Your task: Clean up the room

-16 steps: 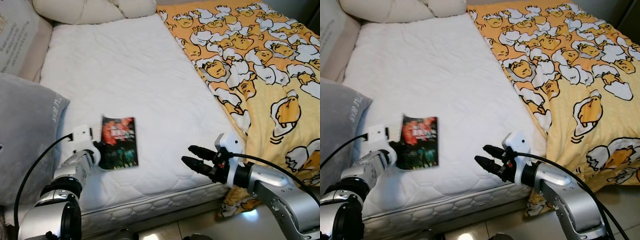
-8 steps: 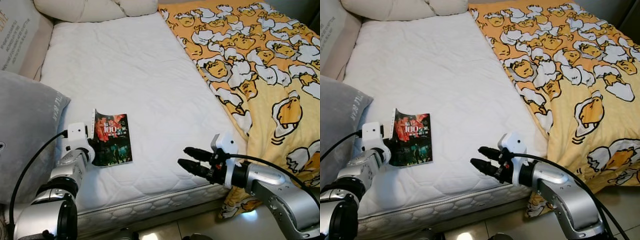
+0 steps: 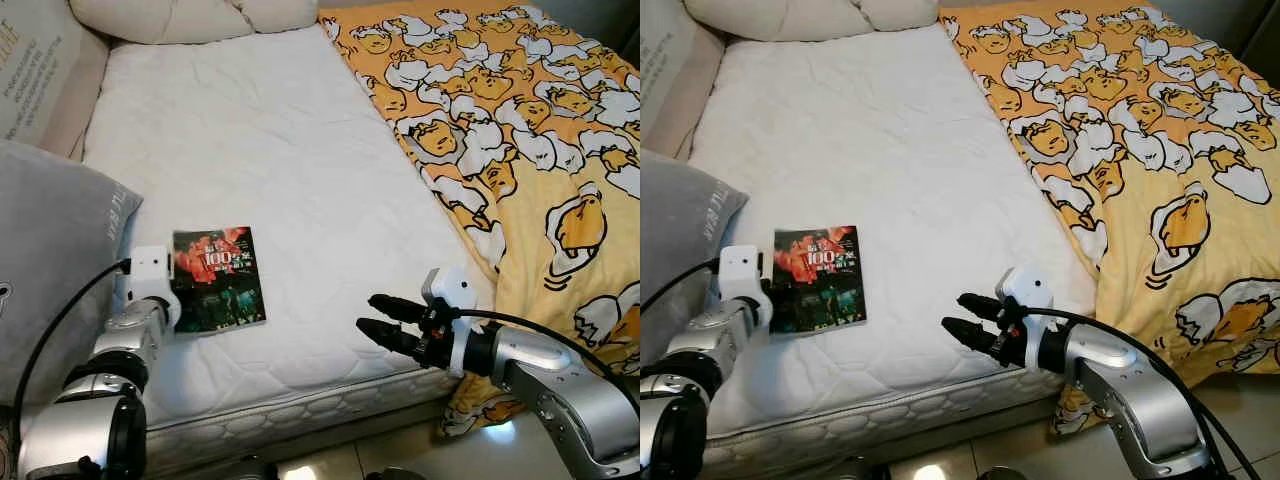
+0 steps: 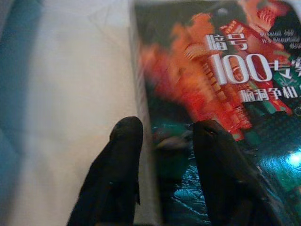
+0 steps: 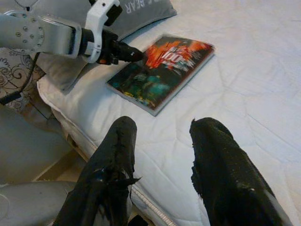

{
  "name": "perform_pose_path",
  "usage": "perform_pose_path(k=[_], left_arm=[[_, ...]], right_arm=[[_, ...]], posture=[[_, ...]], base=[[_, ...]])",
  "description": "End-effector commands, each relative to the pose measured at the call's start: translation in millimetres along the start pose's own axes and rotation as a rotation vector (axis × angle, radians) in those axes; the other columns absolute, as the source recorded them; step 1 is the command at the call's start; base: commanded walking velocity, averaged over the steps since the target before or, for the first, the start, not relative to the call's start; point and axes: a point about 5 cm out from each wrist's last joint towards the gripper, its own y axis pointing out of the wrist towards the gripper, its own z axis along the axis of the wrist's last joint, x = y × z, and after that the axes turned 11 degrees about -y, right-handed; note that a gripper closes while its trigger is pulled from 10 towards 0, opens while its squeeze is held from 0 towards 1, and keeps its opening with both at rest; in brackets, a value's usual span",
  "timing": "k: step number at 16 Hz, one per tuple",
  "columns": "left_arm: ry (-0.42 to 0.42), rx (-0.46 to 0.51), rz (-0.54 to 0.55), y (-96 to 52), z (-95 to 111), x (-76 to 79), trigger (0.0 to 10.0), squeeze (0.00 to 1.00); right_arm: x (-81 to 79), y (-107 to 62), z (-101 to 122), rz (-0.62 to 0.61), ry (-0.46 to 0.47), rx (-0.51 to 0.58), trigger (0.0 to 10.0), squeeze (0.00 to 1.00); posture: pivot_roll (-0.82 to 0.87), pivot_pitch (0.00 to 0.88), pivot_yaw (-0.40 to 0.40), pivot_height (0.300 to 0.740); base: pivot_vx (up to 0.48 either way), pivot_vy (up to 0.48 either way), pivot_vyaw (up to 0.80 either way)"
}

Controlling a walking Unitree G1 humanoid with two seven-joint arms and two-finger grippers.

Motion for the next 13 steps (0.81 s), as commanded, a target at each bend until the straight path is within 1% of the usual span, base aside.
perform_pose_path(k=[1, 2, 3, 4, 5, 6, 7, 8, 9, 10, 11, 12, 13], left_arm=[[0.055, 0.01, 0.021, -1.6, 2, -7.7, 10.0, 1.0], [0.088, 0.018, 0.025, -2.5, 3, -11.0, 10.0, 1.0], [0.12, 0.042, -0.001, -3.4, 9, -12.9, 10.0, 0.85], [0.143, 0.069, -0.022, -3.7, 15, -12.1, 10.0, 0.76], [0.126, 0.133, -0.092, -4.5, 28, -5.5, 10.0, 0.0], [0.113, 0.165, -0.134, -5.4, 35, -0.4, 10.0, 0.0], [0.102, 0.225, -0.203, -9.6, 41, 11.0, 10.0, 0.0], [0.066, 0.329, -0.316, -24.9, 50, 31.7, 10.0, 0.0], [0.074, 0.385, -0.345, -34.9, 53, 40.8, 10.0, 0.0], [0.085, 0.46, -0.374, -50.1, 55, 52.9, 10.0, 0.0], [0.077, 0.504, -0.376, -63.1, 53, 62.5, 10.0, 0.0], [0.083, 0.51, -0.383, -73.9, 46, 70.5, 10.0, 0.0], [0.102, 0.508, -0.398, -78.7, 41, 75.3, 10.0, 0.0]], right_arm=[[3.9, -2.5, -1, -0.027, -0.004, -0.003, 10.0, 0.0], [4.5, -2.5, -1, -0.034, -0.005, 0.0, 10.0, 0.0], [5.4, -2.7, -2, -0.047, -0.003, 0.005, 10.0, 0.0], [6.1, -3.0, -1, -0.058, -0.002, 0.011, 10.0, 0.0], [8.1, -3.3, -2, -0.097, 0.012, 0.024, 10.0, 0.0], [10.2, -2.8, -3, -0.134, 0.021, 0.029, 10.0, 0.0], [14.8, -1.0, -6, -0.218, 0.038, 0.032, 10.0, 0.0], [20.1, 1.3, -10, -0.342, 0.046, 0.038, 10.0, 0.0], [20.3, 2.6, -9, -0.381, 0.054, 0.056, 10.0, 0.0], [20.2, 3.9, -8, -0.431, 0.06, 0.08, 10.0, 0.0], [19.3, 5.5, -10, -0.492, 0.086, 0.088, 10.0, 0.0], [19.3, 8.1, -14, -0.548, 0.103, 0.073, 10.0, 0.0], [19.9, 9.5, -15, -0.576, 0.117, 0.068, 10.0, 0.0]], posture=[[-0.12, 0.071, 0.024, 0.74], [-0.11, 0.063, 0.022, 0.74], [-0.11, 0.051, 0.021, 0.74], [-0.11, 0.042, 0.024, 0.74], [-0.1, 0.029, 0.026, 0.74], [-0.1, 0.027, 0.026, 0.74], [-0.1, 0.017, 0.029, 0.74], [-0.09, 0.01, 0.026, 0.74], [-0.09, 0.007, 0.025, 0.74], [-0.08, 0.005, 0.024, 0.74], [-0.08, 0.0, 0.02, 0.74], [-0.07, 0.0, 0.014, 0.74], [-0.07, 0.0, 0.009, 0.74]], base=[[0.0, 0.0, 0.0], [0.0, 0.0, 0.0], [0.0, 0.0, 0.0], [0.0, 0.0, 0.0], [0.0, 0.0, 0.0], [0.0, 0.0, 0.0], [0.0, 0.0, 0.0], [0.0, 0.0, 0.0], [0.0, 0.0, 0.0], [0.0, 0.0, 0.0], [0.0, 0.0, 0.0], [0.0, 0.0, 0.0], [0.0, -0.244, 0.0]])
